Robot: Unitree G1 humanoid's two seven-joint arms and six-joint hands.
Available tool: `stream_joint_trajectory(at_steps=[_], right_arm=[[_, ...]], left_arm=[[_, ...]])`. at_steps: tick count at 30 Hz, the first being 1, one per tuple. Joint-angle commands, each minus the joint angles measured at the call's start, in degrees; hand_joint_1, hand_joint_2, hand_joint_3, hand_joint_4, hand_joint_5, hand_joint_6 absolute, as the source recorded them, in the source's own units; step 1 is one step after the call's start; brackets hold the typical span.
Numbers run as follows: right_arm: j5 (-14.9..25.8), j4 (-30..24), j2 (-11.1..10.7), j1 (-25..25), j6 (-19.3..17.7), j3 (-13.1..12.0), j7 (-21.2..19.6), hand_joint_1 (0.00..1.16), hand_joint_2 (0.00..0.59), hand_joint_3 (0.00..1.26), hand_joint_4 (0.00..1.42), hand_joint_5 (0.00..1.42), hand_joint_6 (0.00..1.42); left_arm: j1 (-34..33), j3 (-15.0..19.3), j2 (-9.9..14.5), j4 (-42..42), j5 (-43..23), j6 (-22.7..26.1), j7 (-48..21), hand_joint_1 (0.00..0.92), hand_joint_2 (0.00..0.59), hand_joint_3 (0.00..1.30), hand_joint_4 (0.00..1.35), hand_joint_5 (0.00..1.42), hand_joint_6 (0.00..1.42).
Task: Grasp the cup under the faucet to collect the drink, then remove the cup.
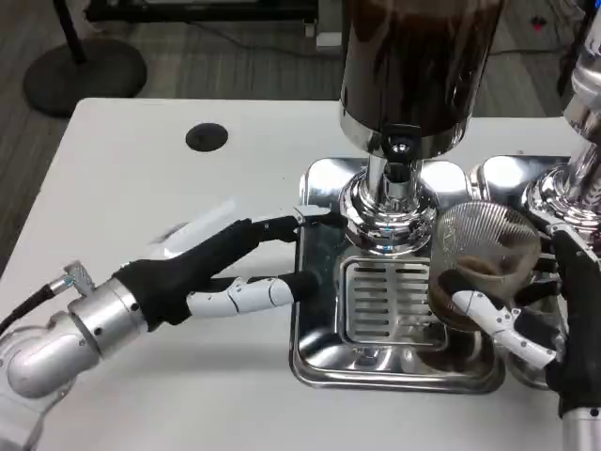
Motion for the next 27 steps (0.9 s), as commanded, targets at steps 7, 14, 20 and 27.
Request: stream_joint_trajectory(at_steps=[7,14,20,27], right_arm=[[0.77,-6.87,0.58,4.45,-1.94,1.05,1.80,0.68,0.213,0.52,0.51,0.63,0.74],[1.37,-11.95,1.25,9.69,-2.42,1.45,2.48,0.68,0.213,0.53,0.51,0.63,0.75],[1.49,-15.90,2.06,14.03,-2.64,2.02,3.08,0.68,0.218,0.53,0.52,0.64,0.76],[2.13,-19.01,2.11,18.52,-3.15,2.49,4.95,0.68,0.220,0.54,0.53,0.65,0.76]], left_arm=[[3.06,0.28,0.73,-3.37,-1.54,-0.98,-1.71,0.000,0.140,0.20,0.11,0.12,0.21],[7.41,1.36,1.82,-8.63,-4.48,0.55,-3.43,0.000,0.140,0.19,0.11,0.11,0.21],[11.64,2.46,2.77,-13.74,-6.63,3.01,-3.94,0.000,0.140,0.19,0.11,0.11,0.21],[16.74,4.01,3.78,-19.40,-8.84,5.76,-4.71,0.000,0.140,0.19,0.11,0.11,0.21]])
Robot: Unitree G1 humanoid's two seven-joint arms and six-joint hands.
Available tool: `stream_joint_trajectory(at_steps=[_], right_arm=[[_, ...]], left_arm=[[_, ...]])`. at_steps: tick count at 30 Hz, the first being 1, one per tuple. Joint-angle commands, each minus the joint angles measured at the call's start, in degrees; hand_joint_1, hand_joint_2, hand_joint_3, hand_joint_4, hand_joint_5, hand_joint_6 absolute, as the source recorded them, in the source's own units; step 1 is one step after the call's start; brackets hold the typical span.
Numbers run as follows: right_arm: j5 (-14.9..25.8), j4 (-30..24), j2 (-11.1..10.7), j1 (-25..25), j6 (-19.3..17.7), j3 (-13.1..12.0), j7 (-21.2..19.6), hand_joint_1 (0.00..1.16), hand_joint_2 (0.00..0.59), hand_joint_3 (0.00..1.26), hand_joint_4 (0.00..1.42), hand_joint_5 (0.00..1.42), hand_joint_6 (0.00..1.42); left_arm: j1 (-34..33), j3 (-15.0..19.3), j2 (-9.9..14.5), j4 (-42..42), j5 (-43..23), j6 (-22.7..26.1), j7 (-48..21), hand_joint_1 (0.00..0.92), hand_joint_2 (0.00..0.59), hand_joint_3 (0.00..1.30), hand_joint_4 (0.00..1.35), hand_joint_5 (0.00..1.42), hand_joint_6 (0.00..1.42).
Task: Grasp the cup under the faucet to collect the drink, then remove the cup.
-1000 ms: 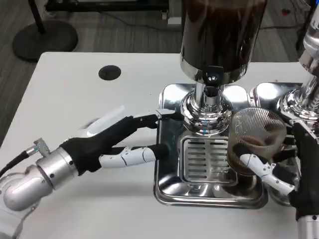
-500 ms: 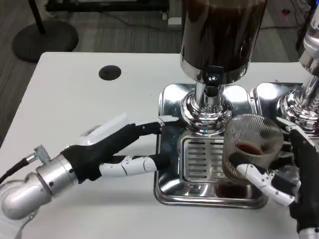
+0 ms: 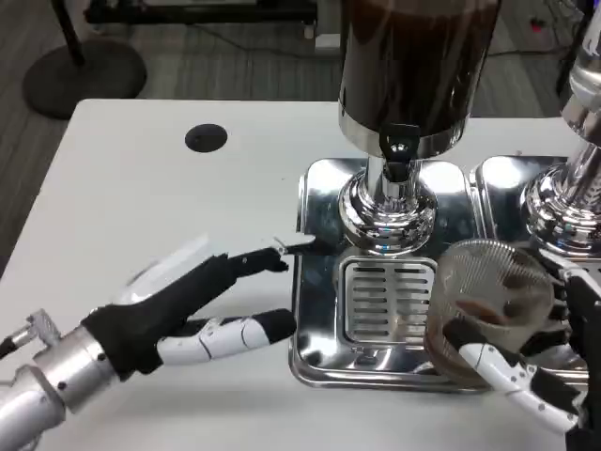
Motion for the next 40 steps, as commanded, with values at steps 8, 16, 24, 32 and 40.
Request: stream_joint_trajectory(at_steps=[8,16,24,32,40], right_arm=[[1.94,-3.06,-0.59,1.64,-3.18,-0.44,2.42,0.68,0.221,0.54,0.53,0.65,0.76],[2.01,-3.26,-0.52,1.61,-3.31,-0.87,2.87,0.67,0.228,0.54,0.53,0.65,0.76],[1.92,-3.30,-0.32,1.97,-3.90,-1.04,2.76,0.67,0.230,0.54,0.53,0.65,0.76],[1.62,-3.54,-0.24,2.00,-4.06,-1.08,2.64,0.67,0.230,0.54,0.53,0.66,0.76],[1.75,-3.48,-0.18,1.78,-4.05,-1.26,2.63,0.67,0.230,0.54,0.53,0.66,0.78]], left_arm=[[5.04,1.10,0.52,-5.10,-2.16,2.67,-1.60,0.000,0.140,0.20,0.11,0.12,0.21],[5.15,1.70,0.45,-5.19,-2.10,2.76,-1.82,0.000,0.140,0.20,0.11,0.12,0.21],[5.12,1.99,0.23,-5.15,-2.31,3.05,-2.10,0.000,0.140,0.20,0.12,0.12,0.21],[4.99,2.14,0.26,-4.88,-2.30,3.28,-2.22,0.000,0.140,0.20,0.12,0.12,0.21],[4.75,2.07,0.14,-4.73,-2.22,3.36,-2.22,0.000,0.140,0.20,0.12,0.13,0.21]])
